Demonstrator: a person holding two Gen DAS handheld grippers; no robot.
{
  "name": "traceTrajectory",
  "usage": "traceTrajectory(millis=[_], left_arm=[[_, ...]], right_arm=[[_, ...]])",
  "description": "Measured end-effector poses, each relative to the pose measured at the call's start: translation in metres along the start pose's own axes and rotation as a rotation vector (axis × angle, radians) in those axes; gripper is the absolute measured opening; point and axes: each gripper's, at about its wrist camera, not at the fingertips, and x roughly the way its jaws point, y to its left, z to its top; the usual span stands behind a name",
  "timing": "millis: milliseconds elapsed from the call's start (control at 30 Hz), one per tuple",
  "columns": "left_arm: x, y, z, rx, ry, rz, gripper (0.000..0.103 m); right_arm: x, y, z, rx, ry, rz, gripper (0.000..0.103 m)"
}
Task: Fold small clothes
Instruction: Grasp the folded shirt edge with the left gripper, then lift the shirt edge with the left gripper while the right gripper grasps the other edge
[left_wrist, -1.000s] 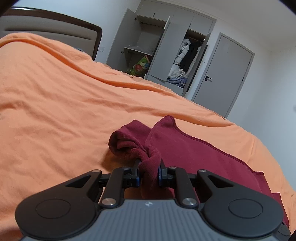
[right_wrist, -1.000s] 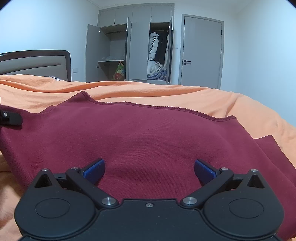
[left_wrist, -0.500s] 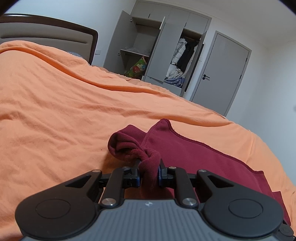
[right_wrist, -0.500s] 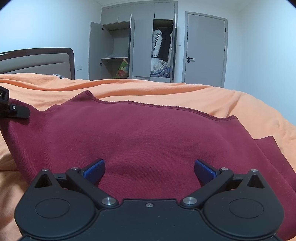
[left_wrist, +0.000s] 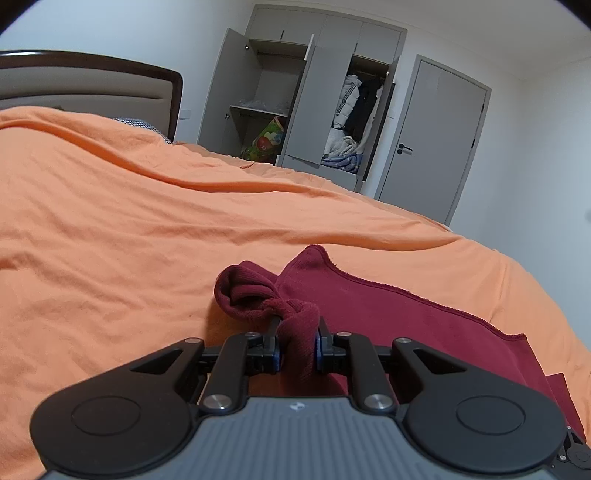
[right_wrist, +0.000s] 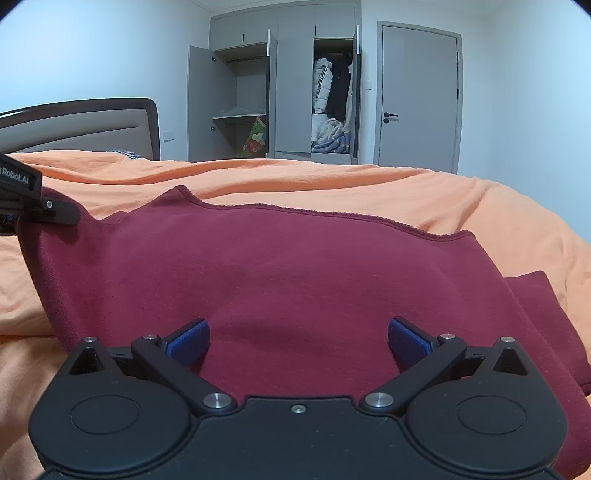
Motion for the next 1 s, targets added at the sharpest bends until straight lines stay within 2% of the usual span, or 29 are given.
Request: traceTrajectory(millis=[267,633,800,1000], left_arm=[[-0.007,-0.01,0.002,0.027,-0.013,0.007,0.016],[-0.014,-0.044,0.013,0.096,-0.041,-0.028,0.015],[-0.017,-0.067,0.021,0.135,-0.053,-0.079,0.014],[-0.019,-0.113,0.032,0.208,-0.07,-0.191,0.014]], right_arm=[[-0.01,-0.005,0.002,-0.026,-0.001,-0.007,0.103],[-0.028,-0.036,0.002,0.028,-0.023,-0.045,0.103],[-0.035,-0.052,0.001,0.062,-0.029,-0.075,0.103],[-0.046,-0.076,0.003,0.139,-0.025,-0.132,0.103]])
